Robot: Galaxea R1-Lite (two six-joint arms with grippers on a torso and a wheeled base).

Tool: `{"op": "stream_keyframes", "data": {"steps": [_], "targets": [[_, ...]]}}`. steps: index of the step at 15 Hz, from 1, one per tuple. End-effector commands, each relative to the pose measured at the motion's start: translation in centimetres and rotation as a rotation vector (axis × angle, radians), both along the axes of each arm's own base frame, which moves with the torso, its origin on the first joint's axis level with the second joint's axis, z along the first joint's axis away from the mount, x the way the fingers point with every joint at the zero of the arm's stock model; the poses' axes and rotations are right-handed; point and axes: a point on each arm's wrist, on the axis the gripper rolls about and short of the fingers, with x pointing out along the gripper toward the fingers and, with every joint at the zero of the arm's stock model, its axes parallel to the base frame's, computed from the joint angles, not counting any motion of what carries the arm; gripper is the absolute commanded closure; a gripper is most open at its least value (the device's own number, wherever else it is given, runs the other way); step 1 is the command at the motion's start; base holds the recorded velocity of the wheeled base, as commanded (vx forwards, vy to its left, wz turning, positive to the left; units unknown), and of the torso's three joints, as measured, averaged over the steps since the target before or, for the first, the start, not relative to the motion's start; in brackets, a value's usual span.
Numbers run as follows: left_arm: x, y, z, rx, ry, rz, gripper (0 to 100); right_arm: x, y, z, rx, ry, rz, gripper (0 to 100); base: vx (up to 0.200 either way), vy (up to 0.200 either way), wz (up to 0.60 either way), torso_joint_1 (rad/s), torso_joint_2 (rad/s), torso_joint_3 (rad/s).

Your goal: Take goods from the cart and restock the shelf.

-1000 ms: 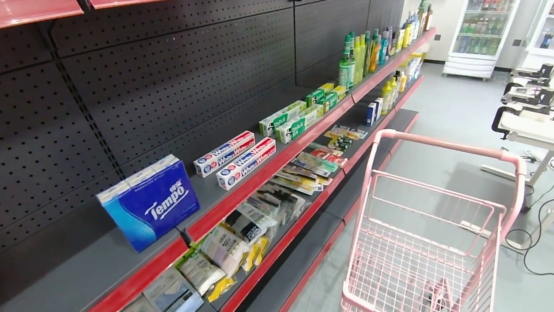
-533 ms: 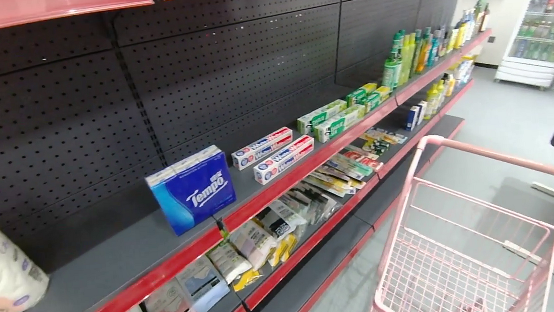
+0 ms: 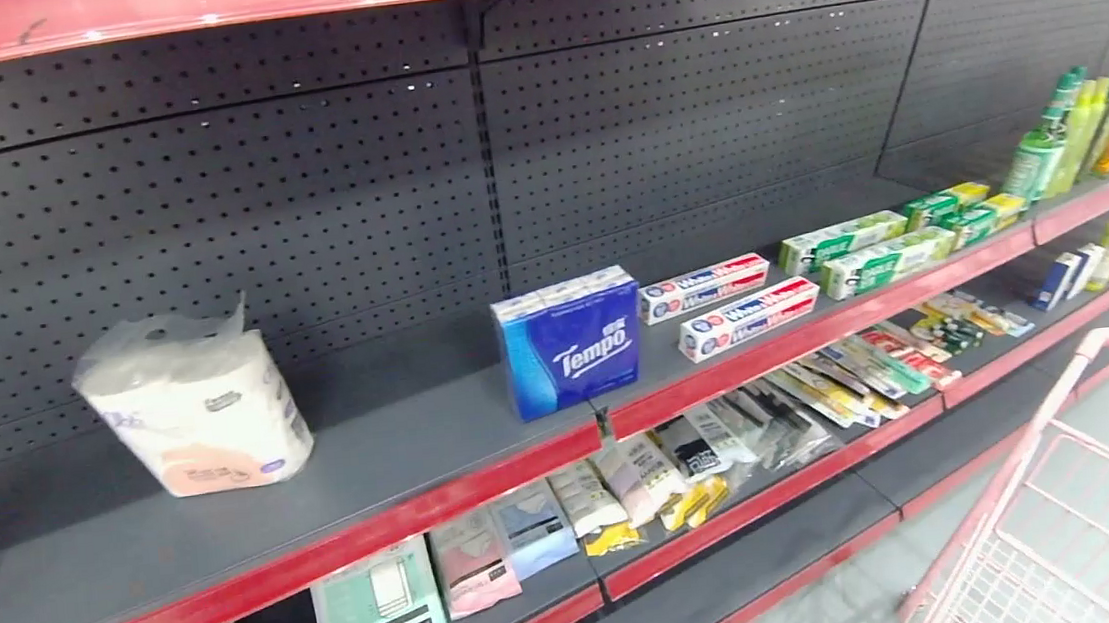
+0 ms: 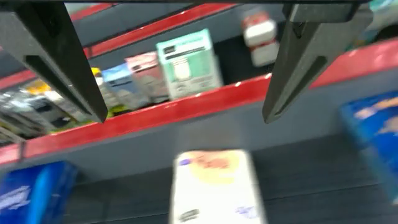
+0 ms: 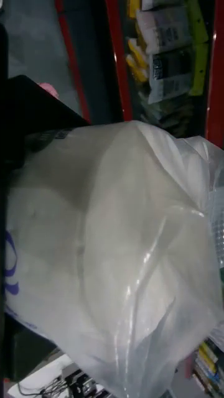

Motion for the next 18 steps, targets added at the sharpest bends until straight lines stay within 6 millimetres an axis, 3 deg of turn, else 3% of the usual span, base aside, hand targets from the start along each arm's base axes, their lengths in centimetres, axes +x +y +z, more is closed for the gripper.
{"op": "stream_keyframes", "data": {"steps": [1, 7, 13, 16, 18], "targets": [[0.0, 0.0, 0.0, 0.000, 0.000, 0.001, 0, 0.1, 0.0, 0.0, -0.001, 0.004, 0.000, 100, 0.000, 0.000, 0.60, 0.007, 0.00, 0.007], [0.0, 0.0, 0.0, 0.002, -0.001, 0.003, 0, 0.1, 0.0, -0.4, -0.008, 0.019, -0.001, 100, 0.000, 0.000, 0.60, 0.002, 0.00, 0.004], [0.0, 0.0, 0.0, 0.000, 0.000, 0.001, 0, -1.1, 0.0, -0.9, 0.011, -0.023, 0.000, 100, 0.000, 0.000, 0.00, 0.000, 0.00, 0.000], [0.0, 0.0, 0.0, 0.002, 0.000, 0.001, 0, -2.6, 0.3, -2.7, 0.159, -0.074, 0.073, 100, 0.000, 0.000, 0.00, 0.000, 0.00, 0.000], [0.0, 0.0, 0.0, 0.003, -0.001, 0.001, 0, -3.5, 0.7, -2.8, 0.267, -0.117, 0.231, 100, 0.000, 0.000, 0.00, 0.000, 0.00, 0.000]]}}
